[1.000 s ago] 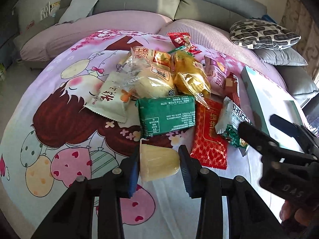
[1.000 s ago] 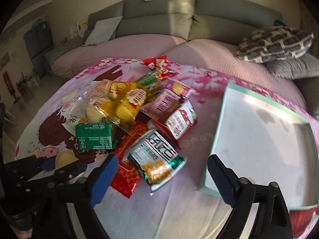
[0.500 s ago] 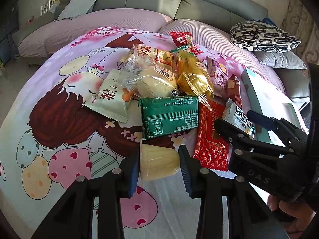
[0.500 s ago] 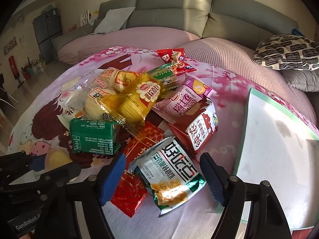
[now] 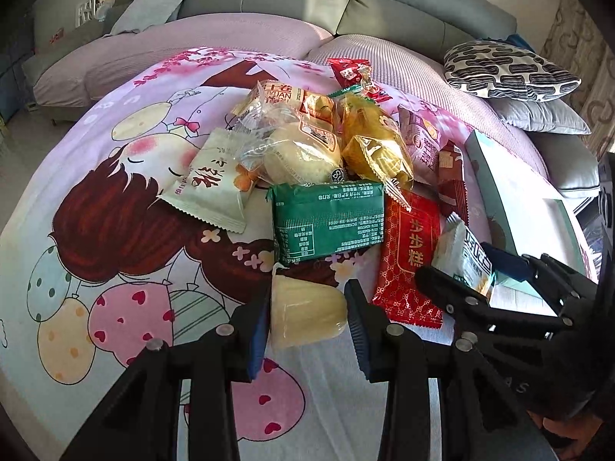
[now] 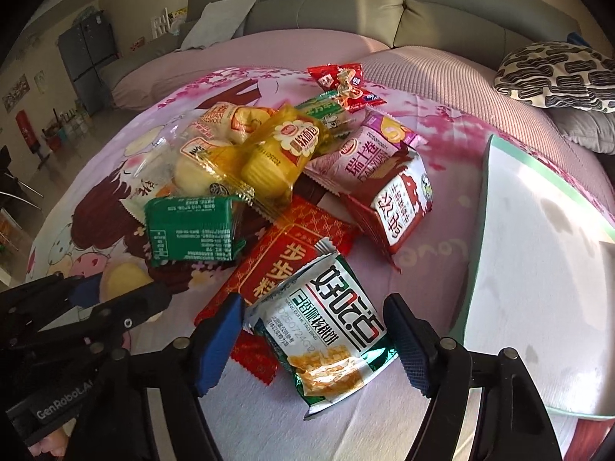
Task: Organize snacks
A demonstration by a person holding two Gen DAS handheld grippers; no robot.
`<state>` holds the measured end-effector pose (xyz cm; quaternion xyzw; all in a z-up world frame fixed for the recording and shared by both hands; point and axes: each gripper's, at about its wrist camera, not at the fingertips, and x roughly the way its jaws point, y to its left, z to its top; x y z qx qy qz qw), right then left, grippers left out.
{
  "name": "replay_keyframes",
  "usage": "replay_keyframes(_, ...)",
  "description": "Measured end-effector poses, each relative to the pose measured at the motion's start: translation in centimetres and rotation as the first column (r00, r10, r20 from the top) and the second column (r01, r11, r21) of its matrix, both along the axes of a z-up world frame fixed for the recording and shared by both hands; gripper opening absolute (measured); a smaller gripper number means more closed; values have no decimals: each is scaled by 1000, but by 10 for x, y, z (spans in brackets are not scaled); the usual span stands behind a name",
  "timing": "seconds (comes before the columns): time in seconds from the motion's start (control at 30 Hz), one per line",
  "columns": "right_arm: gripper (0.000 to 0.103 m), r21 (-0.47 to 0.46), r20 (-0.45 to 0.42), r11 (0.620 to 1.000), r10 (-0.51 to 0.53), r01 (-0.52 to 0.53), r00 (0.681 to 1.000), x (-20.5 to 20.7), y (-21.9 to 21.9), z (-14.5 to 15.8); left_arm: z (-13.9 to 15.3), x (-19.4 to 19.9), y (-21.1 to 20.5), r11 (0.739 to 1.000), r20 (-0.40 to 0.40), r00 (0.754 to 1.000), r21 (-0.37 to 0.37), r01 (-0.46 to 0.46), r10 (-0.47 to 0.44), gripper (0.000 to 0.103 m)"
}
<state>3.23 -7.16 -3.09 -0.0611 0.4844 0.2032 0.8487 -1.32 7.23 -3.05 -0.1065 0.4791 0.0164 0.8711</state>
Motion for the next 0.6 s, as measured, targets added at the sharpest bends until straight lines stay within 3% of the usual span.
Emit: replay_keyframes(0.6,68,-2,-39,999,-47,47,998,-1,-7,-3,-11,4,-9,998,-35,999,49,28,-26,45)
